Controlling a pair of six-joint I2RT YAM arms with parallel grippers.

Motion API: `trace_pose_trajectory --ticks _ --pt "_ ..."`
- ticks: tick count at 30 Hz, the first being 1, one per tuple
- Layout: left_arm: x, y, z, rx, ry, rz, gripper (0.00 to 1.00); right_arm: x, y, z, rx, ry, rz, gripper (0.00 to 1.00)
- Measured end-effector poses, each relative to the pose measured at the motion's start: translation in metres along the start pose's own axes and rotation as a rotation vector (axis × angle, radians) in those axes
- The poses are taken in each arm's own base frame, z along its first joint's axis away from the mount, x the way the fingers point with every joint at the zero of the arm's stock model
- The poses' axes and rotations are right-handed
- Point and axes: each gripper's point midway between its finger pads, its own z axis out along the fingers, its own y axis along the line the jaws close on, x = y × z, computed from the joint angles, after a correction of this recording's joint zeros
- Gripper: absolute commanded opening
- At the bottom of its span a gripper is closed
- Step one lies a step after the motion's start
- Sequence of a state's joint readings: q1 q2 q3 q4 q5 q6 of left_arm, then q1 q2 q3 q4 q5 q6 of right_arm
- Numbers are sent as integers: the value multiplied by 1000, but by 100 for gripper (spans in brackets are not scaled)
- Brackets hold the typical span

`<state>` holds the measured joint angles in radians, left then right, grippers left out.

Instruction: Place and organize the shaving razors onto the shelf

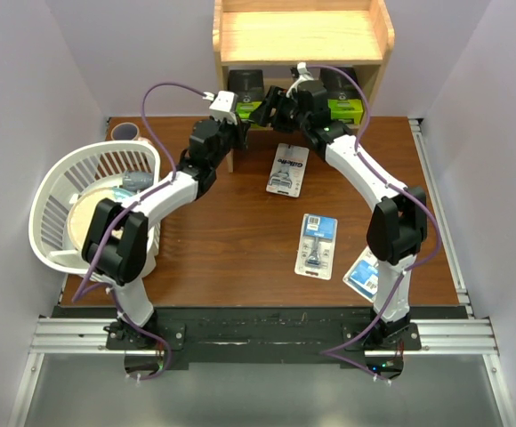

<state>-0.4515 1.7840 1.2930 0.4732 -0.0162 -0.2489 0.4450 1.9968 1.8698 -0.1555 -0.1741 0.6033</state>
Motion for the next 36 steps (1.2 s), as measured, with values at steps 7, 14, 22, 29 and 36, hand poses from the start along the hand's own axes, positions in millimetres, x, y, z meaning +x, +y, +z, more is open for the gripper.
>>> trace_pose_trajectory --ticks 7,14,22,29,36 --pt "0 -2 0 8 1 -1 2 0 -1 0 4 -2 -1 75" --pt "-7 -13 -14 70 23 0 29 -2 -9 -3 35 -12 -27 92" --pt "-54 -50 -102 259 -20 53 47 -8 -14 -73 25 3 -169 93" --pt "-29 -58 -144 341 61 113 56 10 -52 -172 164 11 -199 88" --pt "79 -40 -173 322 327 51 55 114 -149 -218 447 300 -172 76"
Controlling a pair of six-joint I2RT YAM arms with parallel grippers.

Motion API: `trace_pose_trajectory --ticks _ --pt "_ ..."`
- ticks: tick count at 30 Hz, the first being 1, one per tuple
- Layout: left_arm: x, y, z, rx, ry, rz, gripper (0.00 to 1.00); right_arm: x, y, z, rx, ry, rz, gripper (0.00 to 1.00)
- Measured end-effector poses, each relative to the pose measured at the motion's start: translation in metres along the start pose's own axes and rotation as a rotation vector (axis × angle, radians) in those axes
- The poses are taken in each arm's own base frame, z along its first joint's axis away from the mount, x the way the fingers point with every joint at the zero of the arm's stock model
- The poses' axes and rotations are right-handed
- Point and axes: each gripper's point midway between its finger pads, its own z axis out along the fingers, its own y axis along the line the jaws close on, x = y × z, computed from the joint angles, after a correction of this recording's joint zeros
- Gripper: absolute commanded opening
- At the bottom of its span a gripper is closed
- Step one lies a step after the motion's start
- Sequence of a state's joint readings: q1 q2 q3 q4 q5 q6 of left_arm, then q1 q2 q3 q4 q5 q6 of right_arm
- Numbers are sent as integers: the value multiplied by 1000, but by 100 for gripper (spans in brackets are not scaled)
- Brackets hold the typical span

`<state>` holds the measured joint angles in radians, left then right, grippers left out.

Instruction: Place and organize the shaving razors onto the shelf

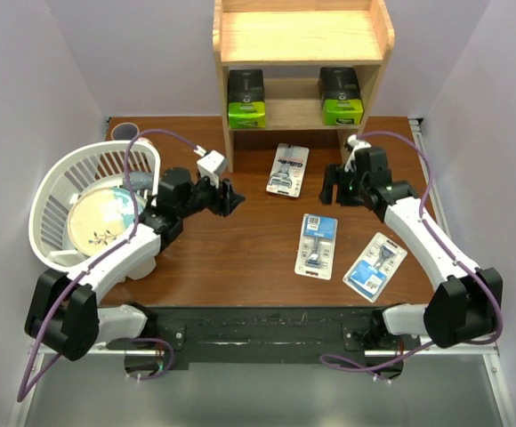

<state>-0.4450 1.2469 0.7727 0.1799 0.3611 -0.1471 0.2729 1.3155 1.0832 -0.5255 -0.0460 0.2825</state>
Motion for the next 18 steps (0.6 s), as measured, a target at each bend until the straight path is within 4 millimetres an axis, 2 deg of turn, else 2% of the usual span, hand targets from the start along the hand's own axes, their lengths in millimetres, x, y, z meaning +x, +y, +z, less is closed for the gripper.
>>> trace_pose_trajectory --ticks 2,4,7,9,11,14,18 --pt "18 2 -2 -11 40 -31 55 26 -6 4 14 84 -14 76" --pt "29 4 -3 -30 61 -61 54 38 -6 11 8 137 -21 75" --pt "30 9 -4 -63 60 -102 54 52 -6 29 5 214 -26 70" --pt "31 13 -5 -89 55 -131 53 68 -7 43 11 285 -27 62" --pt "36 16 -8 -112 58 -163 53 85 -6 55 17 353 -39 60" --pt "48 20 -14 -139 71 -199 53 108 5 64 17 438 -80 60" --pt "52 35 -25 -198 63 -237 53 120 24 61 27 471 -156 57"
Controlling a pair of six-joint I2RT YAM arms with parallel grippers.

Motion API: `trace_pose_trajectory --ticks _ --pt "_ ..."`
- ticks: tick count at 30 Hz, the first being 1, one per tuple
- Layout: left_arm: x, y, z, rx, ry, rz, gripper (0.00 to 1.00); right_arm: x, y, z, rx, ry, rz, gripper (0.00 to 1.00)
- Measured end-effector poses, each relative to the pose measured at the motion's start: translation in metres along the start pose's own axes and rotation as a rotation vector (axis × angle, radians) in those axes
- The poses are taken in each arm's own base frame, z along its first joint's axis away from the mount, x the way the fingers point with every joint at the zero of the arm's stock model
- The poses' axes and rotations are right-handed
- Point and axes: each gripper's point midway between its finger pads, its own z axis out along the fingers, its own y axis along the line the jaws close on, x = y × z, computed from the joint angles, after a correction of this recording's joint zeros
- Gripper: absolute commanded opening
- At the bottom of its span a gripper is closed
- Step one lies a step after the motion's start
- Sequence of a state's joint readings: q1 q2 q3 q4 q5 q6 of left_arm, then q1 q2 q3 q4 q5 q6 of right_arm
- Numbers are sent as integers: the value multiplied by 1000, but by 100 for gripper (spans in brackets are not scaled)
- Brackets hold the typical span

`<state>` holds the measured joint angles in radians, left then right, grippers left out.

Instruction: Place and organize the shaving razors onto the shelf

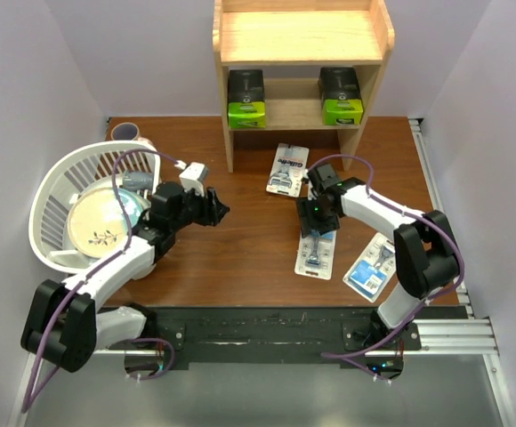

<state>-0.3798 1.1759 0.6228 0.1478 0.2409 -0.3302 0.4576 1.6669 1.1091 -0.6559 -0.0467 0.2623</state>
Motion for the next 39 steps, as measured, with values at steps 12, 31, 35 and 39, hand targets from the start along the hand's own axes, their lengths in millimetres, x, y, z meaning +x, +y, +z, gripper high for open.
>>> trace_pose_trajectory --ticks 12,31,35,39 --pt "-18 44 -24 -139 -95 -69 53 16 -9 -8 144 45 28 49" --pt "-19 54 -23 -158 -105 -96 52 19 -11 4 148 66 8 3" --pt "-20 52 -21 -143 -105 -97 52 -1 -7 -42 121 -21 -84 0" --pt "-29 48 -16 -118 -111 -85 52 -63 18 -125 31 -254 -189 0"
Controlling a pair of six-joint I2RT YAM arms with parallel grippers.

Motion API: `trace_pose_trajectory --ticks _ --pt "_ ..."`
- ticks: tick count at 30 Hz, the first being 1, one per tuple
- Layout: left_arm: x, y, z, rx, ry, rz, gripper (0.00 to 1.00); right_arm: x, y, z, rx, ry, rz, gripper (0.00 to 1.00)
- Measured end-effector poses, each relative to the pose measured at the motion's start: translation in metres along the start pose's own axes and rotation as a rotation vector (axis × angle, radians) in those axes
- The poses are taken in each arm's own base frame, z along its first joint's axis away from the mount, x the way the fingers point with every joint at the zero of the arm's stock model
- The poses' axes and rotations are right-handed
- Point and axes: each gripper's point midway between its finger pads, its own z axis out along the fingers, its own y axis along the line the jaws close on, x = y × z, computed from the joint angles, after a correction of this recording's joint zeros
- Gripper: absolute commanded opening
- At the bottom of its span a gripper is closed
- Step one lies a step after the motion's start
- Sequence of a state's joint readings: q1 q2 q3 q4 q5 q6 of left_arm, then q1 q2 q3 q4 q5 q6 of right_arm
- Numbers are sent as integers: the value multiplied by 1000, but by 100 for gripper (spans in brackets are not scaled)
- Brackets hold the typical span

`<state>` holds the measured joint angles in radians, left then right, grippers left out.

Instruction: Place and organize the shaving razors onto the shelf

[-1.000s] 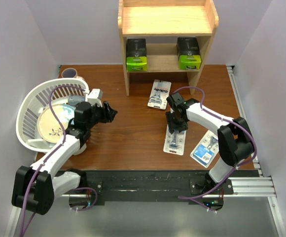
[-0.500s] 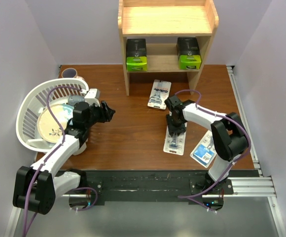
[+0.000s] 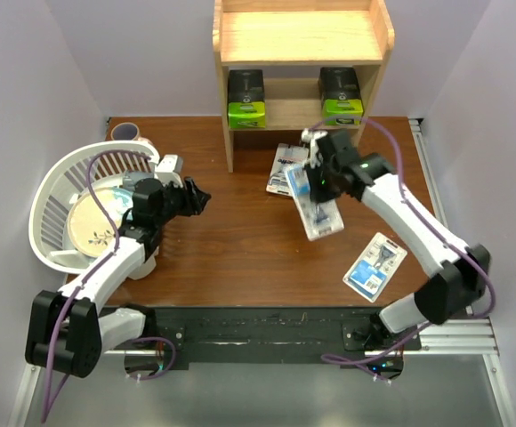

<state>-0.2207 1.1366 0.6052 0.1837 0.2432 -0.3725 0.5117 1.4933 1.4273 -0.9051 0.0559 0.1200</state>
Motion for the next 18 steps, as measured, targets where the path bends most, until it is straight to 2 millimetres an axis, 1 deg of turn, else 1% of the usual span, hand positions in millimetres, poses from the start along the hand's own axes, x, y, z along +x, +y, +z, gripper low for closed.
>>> trace_pose_trajectory --ticks 2,3,5,8,9,11,13,14,15,18 --pt "-9 -4 3 14 -13 7 52 -46 5 -47 -44 -184 -46 0" --pt "-13 -5 5 20 -21 11 52 -63 7 -67 -54 -258 -66 0" --pt "-25 -10 9 39 -41 27 52 -102 7 -120 -64 -450 -108 0" --pt "-34 -14 12 55 -57 36 52 -160 1 -190 -18 -712 -147 0" --pt "-37 -15 13 62 -61 38 52 -178 -1 -207 1 -780 -152 0" --pt "-39 -17 16 69 -63 39 52 -207 -10 -229 45 -874 -142 0" --pt "-39 -18 17 76 -62 40 52 -241 -23 -243 96 -958 -114 0" --pt "-40 -18 18 78 -61 40 52 -254 -30 -243 119 -985 -98 0" --pt "-40 -18 18 80 -60 40 52 -265 -41 -238 149 -992 -79 0" --pt "-39 -19 18 86 -58 41 52 -290 -74 -217 213 -989 -19 0"
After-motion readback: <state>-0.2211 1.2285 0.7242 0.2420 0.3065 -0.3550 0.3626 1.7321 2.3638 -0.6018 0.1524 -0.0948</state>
